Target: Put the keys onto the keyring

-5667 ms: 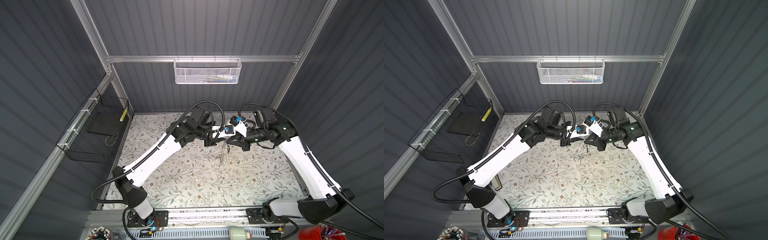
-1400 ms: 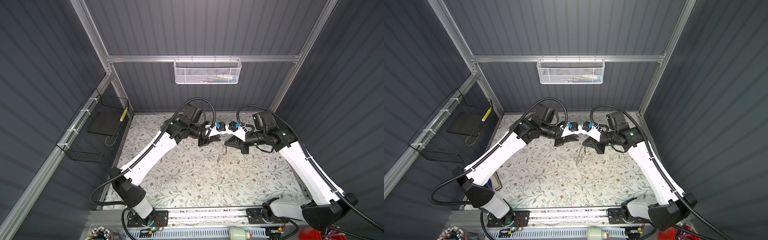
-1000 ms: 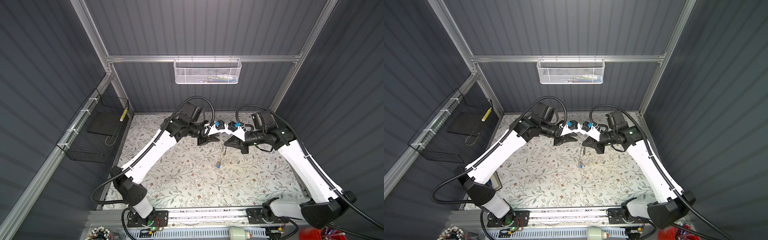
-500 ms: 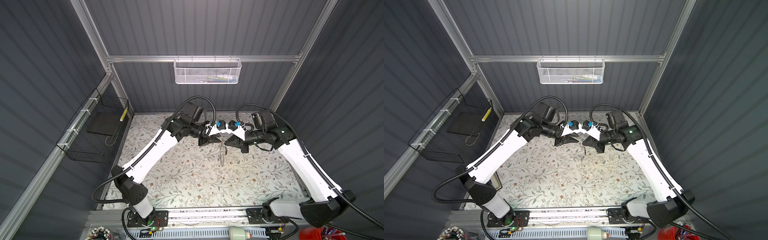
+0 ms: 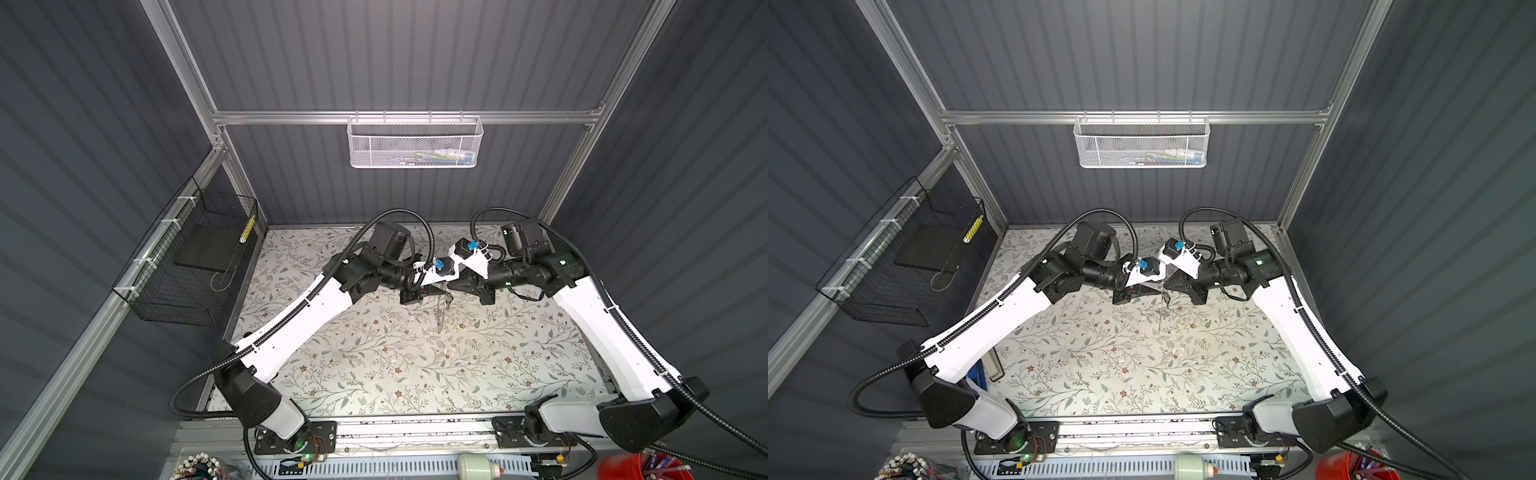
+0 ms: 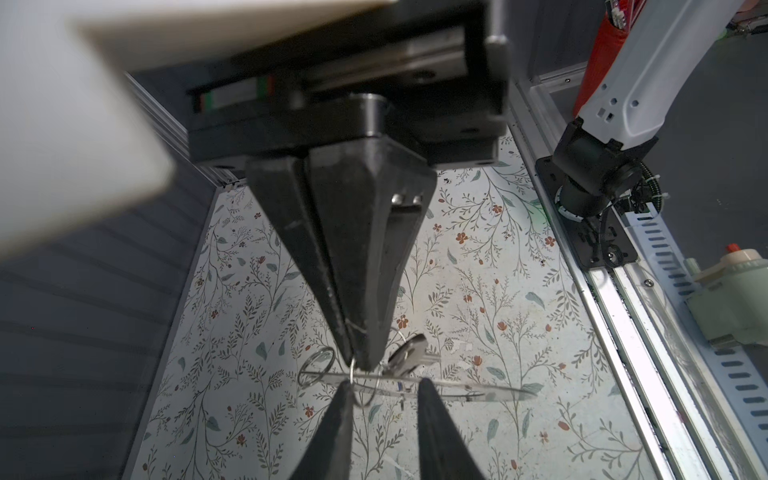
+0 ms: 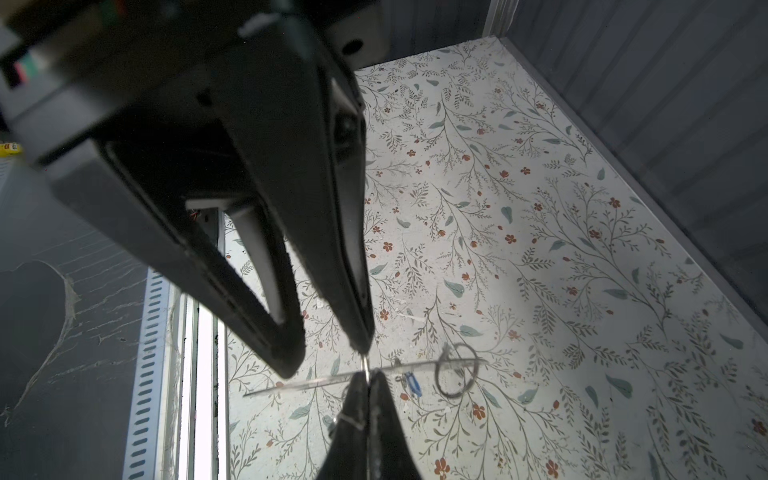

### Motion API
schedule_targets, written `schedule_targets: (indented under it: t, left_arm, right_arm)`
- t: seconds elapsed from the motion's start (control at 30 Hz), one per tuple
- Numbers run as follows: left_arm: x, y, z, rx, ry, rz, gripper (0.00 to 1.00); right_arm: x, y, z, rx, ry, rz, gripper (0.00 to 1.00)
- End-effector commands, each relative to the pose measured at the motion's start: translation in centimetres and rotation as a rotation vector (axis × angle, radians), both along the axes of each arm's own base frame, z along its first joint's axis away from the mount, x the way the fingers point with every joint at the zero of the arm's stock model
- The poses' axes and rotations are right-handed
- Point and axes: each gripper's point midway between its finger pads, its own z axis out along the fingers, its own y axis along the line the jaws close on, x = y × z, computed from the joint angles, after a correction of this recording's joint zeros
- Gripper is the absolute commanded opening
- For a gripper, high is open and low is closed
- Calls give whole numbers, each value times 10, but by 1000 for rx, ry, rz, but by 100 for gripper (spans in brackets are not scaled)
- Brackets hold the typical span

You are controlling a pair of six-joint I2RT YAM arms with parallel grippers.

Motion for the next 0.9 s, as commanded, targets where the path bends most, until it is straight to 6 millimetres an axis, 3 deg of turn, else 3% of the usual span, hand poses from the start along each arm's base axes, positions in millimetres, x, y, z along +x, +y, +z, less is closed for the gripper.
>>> schedule_targets:
  t: [0.0,0.37,0.87]
  left_arm:
    - [-7,0,6,-11,-38,-12,27]
    - [6,-3,2,2,-82,52,26]
    - [7,-11,0,4,-35,41,13]
  right_arm:
    - [0,4,7,34,-3,9,0]
    - [-5,3,9,42,-13,19,0]
    - [-11,5,16,79,-51,47,0]
